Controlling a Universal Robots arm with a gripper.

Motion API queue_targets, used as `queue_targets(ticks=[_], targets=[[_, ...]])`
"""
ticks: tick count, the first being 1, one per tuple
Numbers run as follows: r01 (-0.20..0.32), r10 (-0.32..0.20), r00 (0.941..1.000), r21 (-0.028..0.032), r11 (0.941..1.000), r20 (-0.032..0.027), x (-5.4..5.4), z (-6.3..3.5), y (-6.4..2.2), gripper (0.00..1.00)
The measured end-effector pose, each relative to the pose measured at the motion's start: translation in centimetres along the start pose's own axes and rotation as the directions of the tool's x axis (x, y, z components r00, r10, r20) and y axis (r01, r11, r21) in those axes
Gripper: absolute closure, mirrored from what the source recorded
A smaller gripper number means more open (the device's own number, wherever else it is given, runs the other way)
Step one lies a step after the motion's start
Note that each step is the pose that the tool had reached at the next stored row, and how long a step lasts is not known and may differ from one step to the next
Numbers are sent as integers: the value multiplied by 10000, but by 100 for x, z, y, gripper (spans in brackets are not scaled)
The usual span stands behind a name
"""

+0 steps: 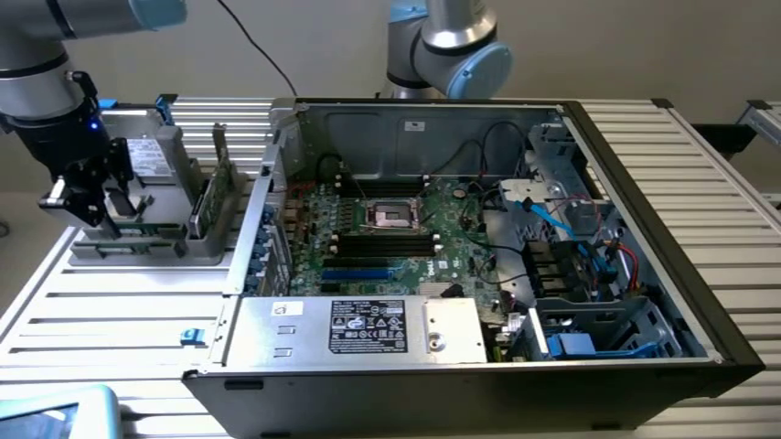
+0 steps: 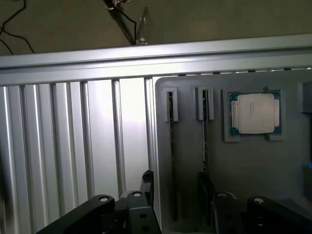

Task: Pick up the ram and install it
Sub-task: 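Pick up the ram and move it above insertion slot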

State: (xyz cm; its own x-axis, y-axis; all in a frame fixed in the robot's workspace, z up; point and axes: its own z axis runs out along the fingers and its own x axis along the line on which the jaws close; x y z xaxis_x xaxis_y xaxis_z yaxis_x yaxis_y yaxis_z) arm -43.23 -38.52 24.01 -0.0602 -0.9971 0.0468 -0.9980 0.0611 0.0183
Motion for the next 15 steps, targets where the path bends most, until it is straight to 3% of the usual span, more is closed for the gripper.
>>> queue_targets(ticks=[5, 9, 15], targets=[[-1, 2, 10000, 3, 10000, -41, 2, 78, -12, 51], [-3, 3, 9999, 7, 10000, -108, 17, 121, -37, 51], [-2, 2, 9999, 7, 10000, -117, 20, 168, -41, 51]])
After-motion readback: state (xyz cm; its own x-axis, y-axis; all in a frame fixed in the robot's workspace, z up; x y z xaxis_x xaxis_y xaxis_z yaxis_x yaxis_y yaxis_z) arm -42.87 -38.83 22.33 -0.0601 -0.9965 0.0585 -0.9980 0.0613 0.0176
